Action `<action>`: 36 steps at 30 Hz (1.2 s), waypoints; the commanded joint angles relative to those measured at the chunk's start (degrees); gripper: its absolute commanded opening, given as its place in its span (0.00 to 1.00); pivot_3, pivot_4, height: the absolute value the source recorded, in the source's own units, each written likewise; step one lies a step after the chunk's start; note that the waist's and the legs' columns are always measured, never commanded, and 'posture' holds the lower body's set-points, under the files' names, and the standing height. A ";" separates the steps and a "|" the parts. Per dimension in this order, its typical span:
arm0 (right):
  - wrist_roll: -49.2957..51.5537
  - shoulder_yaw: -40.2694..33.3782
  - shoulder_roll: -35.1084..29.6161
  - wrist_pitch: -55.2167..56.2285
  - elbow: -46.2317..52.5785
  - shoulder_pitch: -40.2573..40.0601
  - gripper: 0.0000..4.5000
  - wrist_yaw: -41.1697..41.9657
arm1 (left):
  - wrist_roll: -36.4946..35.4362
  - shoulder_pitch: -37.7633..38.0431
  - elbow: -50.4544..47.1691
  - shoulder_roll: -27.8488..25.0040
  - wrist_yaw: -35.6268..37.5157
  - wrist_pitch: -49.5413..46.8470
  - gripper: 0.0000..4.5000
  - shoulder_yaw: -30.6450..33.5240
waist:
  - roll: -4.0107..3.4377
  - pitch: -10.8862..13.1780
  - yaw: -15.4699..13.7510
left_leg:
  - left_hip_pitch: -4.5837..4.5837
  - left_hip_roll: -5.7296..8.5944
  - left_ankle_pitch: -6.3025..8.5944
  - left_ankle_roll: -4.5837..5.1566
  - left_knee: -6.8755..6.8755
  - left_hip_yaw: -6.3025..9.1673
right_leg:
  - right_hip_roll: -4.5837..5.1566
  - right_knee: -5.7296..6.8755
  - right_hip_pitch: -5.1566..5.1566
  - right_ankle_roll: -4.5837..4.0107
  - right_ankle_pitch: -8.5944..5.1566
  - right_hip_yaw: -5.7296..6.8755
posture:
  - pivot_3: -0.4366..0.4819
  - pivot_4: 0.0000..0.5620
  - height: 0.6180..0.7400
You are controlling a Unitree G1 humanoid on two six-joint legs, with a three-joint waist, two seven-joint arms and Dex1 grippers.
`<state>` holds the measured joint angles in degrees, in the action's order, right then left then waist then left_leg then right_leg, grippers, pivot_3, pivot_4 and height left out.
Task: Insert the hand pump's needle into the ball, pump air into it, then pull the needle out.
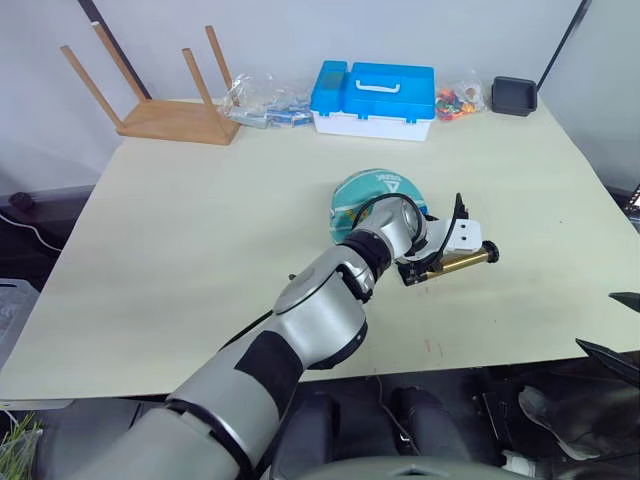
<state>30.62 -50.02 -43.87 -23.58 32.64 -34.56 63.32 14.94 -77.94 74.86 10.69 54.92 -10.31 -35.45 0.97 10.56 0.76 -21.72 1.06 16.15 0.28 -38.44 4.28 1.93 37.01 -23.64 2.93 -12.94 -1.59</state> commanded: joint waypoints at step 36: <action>5.11 7.81 -4.84 -5.62 -2.58 10.35 1.00 -2.23 | -11.24 25.05 -61.62 -18.38 17.28 -32.77 0.39 6.22 | -0.33 -0.17 -0.06 | 0.05 0.06 0.11 0.20 -0.85 0.04 | 0.09 0.77 -0.03 -0.01 0.05 -0.13 | 0.48 0.27 1.00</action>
<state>35.18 -41.43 -48.14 -29.33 29.85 -24.55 61.59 4.30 -52.91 15.51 -7.82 73.35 -43.10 -29.36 0.64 10.39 0.70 -21.66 1.13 16.26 0.48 -39.30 4.31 2.00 37.79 -23.68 2.92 -12.90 -1.68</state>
